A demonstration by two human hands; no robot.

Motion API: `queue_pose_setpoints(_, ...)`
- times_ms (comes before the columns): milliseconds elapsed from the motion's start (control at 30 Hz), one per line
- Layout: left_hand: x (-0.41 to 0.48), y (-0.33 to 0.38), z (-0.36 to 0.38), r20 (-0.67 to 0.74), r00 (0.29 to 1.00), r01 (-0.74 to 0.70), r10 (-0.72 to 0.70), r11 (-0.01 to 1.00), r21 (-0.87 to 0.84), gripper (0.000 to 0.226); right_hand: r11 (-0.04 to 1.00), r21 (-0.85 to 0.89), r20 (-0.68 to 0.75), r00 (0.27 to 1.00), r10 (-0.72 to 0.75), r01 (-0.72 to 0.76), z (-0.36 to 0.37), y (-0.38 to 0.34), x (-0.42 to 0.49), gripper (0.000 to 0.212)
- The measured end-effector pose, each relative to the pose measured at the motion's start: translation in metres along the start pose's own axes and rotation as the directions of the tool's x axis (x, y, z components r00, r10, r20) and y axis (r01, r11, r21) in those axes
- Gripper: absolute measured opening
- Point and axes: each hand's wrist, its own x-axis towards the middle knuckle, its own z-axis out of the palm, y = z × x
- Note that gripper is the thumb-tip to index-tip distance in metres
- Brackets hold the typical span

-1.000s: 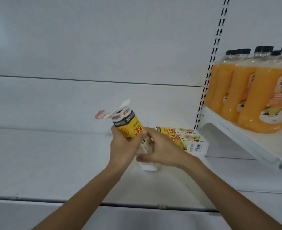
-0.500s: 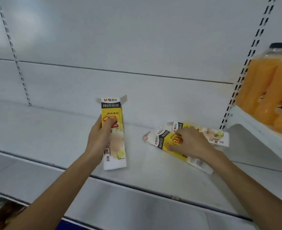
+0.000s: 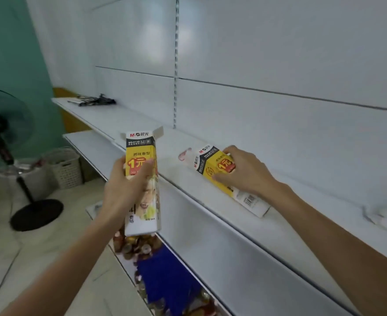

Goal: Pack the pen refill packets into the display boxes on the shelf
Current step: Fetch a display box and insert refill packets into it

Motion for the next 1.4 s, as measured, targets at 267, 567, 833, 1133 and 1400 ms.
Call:
queue_pose_setpoints(267, 0.115, -0.051, -0.129, -0.218, 0.975, 0.065, -0.053, 0.997, 0.049, 0.06, 0.971, 0.119, 0.0, 0.978, -0.208, 0.207, 0.092, -0.132, 0.138, 0.057)
queue_pose_setpoints(567, 0.26, -0.084, -0.231, -0.339, 0.94, 0.085, -0.042, 0.99, 0.112, 0.062, 0.944, 0.195, 0.033, 0.96, -0.279, 0.268, 0.179, -0.26, 0.284, 0.056)
queue_pose_setpoints(833, 0.399, -0.114, -0.261, -0.327, 0.945, 0.061, -0.013, 0.989, 0.137, 0.069, 0.943, 0.176, 0.021, 0.957, -0.29, 0.282, 0.235, -0.305, 0.418, 0.055)
queue_pose_setpoints(1133, 0.563, -0.137, -0.284, -0.26, 0.966, 0.044, 0.001, 0.985, 0.168, 0.076, 0.942, 0.184, -0.017, 0.959, -0.284, 0.282, 0.276, -0.35, 0.583, 0.059)
queue_pose_setpoints(1400, 0.701, -0.169, -0.342, -0.191, 0.982, 0.033, 0.005, 0.98, 0.196, 0.066, 0.985, 0.098, -0.075, 0.988, -0.137, 0.144, 0.316, -0.373, 0.7, 0.058)
